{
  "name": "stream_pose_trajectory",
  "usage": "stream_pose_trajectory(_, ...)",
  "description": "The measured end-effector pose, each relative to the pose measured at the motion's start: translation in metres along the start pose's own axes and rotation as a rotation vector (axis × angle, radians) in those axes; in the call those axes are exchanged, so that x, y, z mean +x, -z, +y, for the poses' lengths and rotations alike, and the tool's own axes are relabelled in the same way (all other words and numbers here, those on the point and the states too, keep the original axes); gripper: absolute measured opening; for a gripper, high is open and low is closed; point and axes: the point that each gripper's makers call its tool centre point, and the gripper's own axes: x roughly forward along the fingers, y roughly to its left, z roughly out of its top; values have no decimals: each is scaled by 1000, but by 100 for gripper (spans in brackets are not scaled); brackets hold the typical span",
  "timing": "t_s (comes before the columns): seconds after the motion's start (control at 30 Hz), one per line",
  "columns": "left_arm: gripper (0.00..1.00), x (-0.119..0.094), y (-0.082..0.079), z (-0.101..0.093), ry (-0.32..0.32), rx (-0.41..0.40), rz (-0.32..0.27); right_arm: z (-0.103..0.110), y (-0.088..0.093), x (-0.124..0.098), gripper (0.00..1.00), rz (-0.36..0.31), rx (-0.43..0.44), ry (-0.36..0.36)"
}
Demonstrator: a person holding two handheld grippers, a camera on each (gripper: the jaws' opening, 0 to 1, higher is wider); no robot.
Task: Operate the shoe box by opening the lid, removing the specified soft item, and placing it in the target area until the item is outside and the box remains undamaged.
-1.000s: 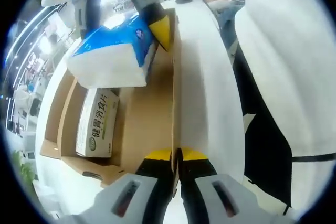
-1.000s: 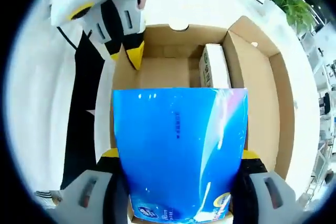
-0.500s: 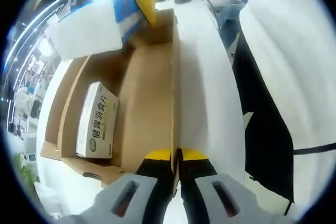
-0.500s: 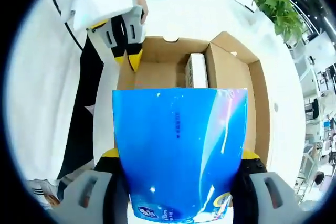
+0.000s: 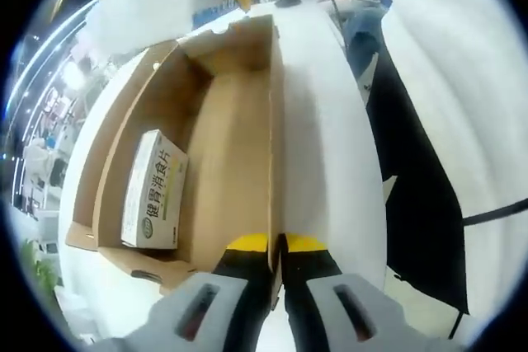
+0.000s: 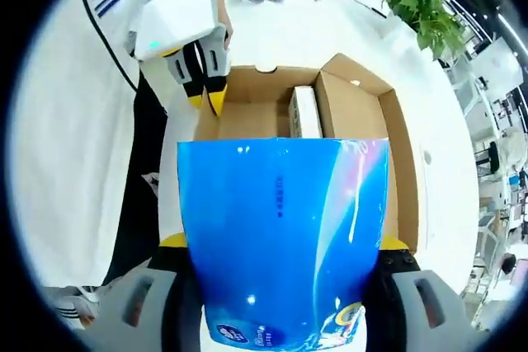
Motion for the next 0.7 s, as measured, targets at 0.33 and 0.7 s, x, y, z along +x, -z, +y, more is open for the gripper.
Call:
stream_pose_trajectory(0.33,3,0,1,-1,9,20,-9,8,14,-14,79,-5,58,-3)
stream_pose_trajectory(0.7,3,0,1,-2,21,20,3,13,44,-27,79,22,73,28)
